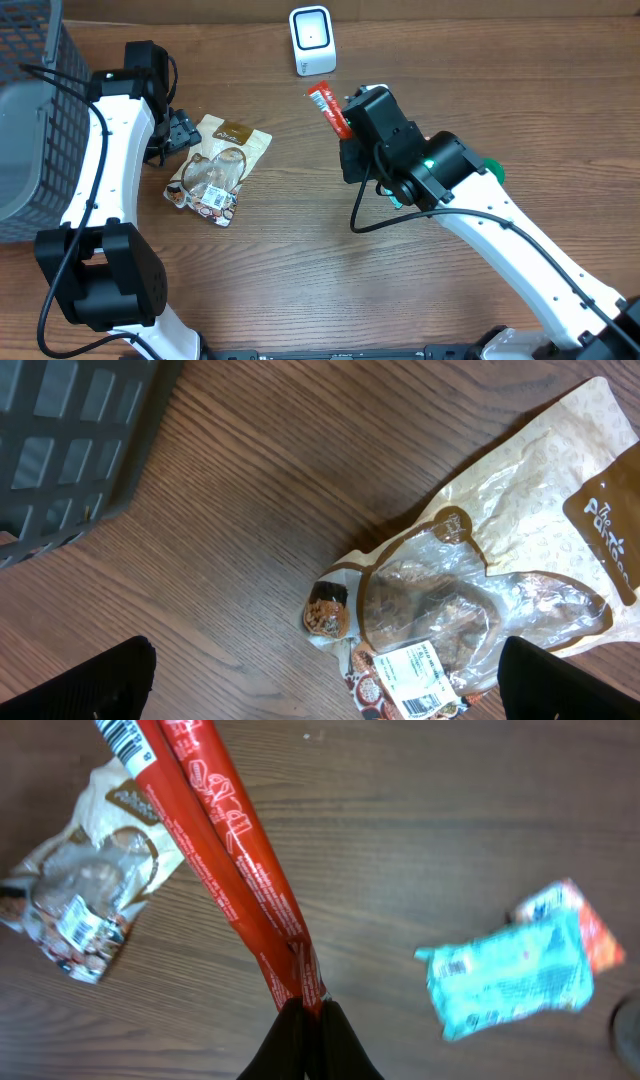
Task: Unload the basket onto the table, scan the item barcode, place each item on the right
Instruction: 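Carry the red stick snack to the white scanner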
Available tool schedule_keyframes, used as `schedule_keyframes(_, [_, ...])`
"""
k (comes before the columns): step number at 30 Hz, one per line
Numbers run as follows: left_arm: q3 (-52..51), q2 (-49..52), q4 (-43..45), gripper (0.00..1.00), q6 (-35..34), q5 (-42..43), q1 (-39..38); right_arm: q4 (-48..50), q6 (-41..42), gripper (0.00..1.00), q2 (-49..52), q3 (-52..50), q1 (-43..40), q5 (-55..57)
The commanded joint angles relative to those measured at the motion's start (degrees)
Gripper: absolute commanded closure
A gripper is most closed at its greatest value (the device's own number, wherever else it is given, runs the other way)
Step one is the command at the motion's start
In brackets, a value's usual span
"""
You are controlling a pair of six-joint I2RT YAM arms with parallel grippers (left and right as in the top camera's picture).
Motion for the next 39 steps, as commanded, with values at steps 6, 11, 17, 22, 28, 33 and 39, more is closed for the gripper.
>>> schedule_keyframes(6, [0.96, -0.46, 0.07, 0.0, 0.02, -0.61, -0.39, 13.16, -17.84, 0.96, 2.25, -0.17, 0.2, 18.34])
schedule_keyframes(11, [0.96, -0.46, 0.07, 0.0, 0.02, -0.59, -0.39, 36.06, -40.15, 0.96, 2.51, -0.17, 0.2, 26.64])
schedule_keyframes(17, [0.96, -0.46, 0.07, 0.0, 0.02, -0.61, -0.39, 60.63, -62.25, 0.96, 6.64, -0.17, 0.15, 26.75])
schedule_keyframes(22, [0.96, -0.46, 0.07, 0.0, 0.02, -0.61, -0.39, 75.8, -79.08, 0.96, 14.14, -0.17, -0.09, 30.45])
schedule_keyframes(28, [0.96, -0.46, 0.07, 0.0, 0.02, -0.61, -0.39, 88.11, -88.02, 0.96, 23.71, -0.17, -1.73, 31.87])
schedule_keyframes(33, [0.96, -0.46, 0.07, 0.0, 0.02, -0.59, -0.39, 89.72, -87.12, 0.96, 29.86, -0.17, -3.91, 31.91])
schedule_keyframes(39, [0.96, -0.46, 0.07, 0.0, 0.02, -0.59, -0.39, 90.58, -82.64, 0.96, 36.26, 0.98, -7.58, 33.33])
